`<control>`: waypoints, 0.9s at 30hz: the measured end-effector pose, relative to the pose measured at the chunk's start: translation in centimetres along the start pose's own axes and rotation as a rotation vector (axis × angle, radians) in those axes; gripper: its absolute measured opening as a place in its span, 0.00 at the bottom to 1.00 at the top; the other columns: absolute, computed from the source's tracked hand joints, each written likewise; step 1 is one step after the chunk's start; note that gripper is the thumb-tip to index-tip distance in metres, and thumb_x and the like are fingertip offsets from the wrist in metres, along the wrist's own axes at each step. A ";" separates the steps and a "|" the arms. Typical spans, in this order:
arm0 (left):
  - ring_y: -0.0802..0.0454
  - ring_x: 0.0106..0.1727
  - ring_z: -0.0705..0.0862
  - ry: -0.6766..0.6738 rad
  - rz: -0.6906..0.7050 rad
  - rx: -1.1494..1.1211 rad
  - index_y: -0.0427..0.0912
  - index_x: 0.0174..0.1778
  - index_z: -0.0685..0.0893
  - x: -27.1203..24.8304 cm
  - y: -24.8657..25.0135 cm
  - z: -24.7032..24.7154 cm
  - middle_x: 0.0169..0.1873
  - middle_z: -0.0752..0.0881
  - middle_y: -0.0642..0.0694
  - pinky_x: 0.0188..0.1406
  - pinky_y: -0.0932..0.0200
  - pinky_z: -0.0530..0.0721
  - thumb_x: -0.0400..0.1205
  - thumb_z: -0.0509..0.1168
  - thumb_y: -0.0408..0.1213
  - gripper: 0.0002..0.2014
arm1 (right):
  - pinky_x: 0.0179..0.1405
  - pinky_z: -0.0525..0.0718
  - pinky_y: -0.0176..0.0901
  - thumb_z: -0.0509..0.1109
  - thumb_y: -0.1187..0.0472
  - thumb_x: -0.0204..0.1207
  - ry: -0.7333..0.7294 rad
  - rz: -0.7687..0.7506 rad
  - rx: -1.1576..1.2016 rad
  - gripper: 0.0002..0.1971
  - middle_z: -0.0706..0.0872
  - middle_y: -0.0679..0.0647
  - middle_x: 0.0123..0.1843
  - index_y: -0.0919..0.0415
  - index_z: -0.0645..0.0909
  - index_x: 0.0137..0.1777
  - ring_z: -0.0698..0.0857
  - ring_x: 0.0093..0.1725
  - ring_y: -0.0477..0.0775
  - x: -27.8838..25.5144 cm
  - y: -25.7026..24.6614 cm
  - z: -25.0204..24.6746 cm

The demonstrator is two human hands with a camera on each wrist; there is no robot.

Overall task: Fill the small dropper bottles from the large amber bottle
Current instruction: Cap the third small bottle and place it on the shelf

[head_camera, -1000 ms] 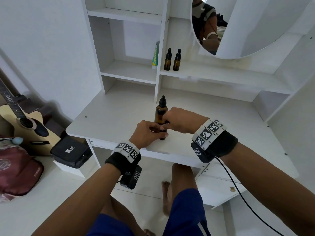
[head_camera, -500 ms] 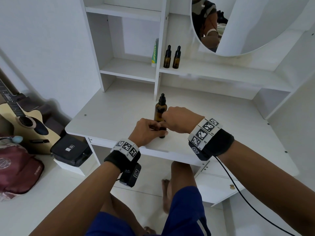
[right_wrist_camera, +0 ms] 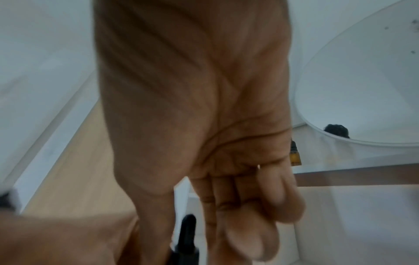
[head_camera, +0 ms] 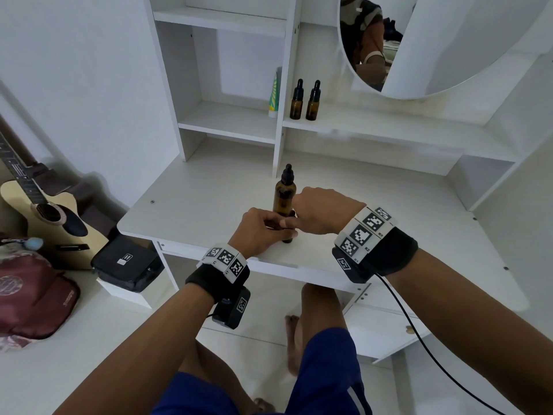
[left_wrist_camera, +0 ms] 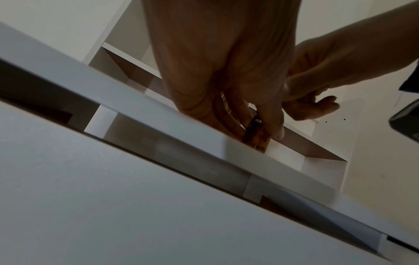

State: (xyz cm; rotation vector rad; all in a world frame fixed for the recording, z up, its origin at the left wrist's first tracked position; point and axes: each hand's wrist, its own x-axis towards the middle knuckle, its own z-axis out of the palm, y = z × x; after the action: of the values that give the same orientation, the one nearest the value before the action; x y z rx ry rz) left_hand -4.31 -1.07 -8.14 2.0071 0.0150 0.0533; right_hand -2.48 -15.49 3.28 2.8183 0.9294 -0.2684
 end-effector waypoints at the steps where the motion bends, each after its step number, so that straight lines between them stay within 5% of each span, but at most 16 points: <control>1: 0.58 0.43 0.90 0.000 0.005 -0.007 0.44 0.44 0.93 -0.1 0.1 0.0 0.40 0.92 0.51 0.45 0.65 0.85 0.69 0.81 0.42 0.11 | 0.36 0.73 0.44 0.64 0.47 0.83 -0.007 -0.016 0.001 0.15 0.80 0.55 0.45 0.60 0.78 0.51 0.76 0.34 0.51 -0.1 0.2 -0.2; 4: 0.58 0.45 0.90 -0.003 0.011 0.001 0.45 0.45 0.93 0.0 0.1 0.0 0.41 0.92 0.51 0.45 0.67 0.84 0.69 0.81 0.42 0.11 | 0.35 0.71 0.43 0.67 0.55 0.83 -0.024 -0.058 0.034 0.11 0.77 0.55 0.49 0.59 0.79 0.60 0.77 0.41 0.54 -0.1 0.5 -0.4; 10: 0.58 0.44 0.90 -0.001 -0.002 0.007 0.47 0.42 0.93 0.1 0.1 0.0 0.40 0.92 0.50 0.45 0.66 0.84 0.69 0.81 0.43 0.09 | 0.32 0.71 0.43 0.61 0.45 0.84 0.021 -0.002 0.034 0.19 0.77 0.53 0.40 0.62 0.80 0.51 0.75 0.33 0.50 0.1 0.4 0.0; 15: 0.62 0.42 0.90 -0.010 -0.002 0.003 0.46 0.44 0.93 0.0 0.1 0.0 0.39 0.92 0.53 0.44 0.69 0.83 0.69 0.82 0.43 0.10 | 0.29 0.70 0.40 0.68 0.59 0.81 -0.024 -0.085 0.113 0.08 0.77 0.53 0.41 0.62 0.83 0.55 0.76 0.34 0.50 0.1 0.3 -0.5; 19: 0.62 0.41 0.89 0.006 -0.018 0.013 0.46 0.41 0.92 0.1 0.1 0.0 0.40 0.92 0.52 0.42 0.69 0.81 0.68 0.82 0.43 0.10 | 0.26 0.67 0.40 0.62 0.50 0.85 0.013 -0.025 0.066 0.16 0.75 0.54 0.40 0.63 0.79 0.46 0.73 0.30 0.48 0.3 0.0 0.1; 24: 0.60 0.42 0.90 -0.008 0.002 -0.004 0.45 0.44 0.93 0.0 0.1 0.0 0.39 0.92 0.52 0.46 0.65 0.86 0.69 0.81 0.42 0.10 | 0.34 0.73 0.42 0.69 0.59 0.81 -0.004 -0.087 0.153 0.09 0.73 0.48 0.38 0.61 0.83 0.57 0.76 0.36 0.50 0.2 0.4 0.1; 27: 0.60 0.42 0.90 0.001 0.004 -0.003 0.45 0.43 0.93 0.0 0.2 0.0 0.39 0.92 0.51 0.45 0.66 0.86 0.68 0.82 0.42 0.10 | 0.31 0.72 0.42 0.66 0.53 0.83 0.014 -0.054 0.131 0.13 0.73 0.49 0.35 0.64 0.84 0.52 0.76 0.33 0.51 0.2 0.2 0.3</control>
State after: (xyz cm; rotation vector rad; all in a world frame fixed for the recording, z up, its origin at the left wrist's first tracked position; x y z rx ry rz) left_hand -4.34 -1.19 -8.00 2.0036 0.0113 0.0574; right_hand -2.21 -15.56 2.95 2.9199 1.0274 -0.3282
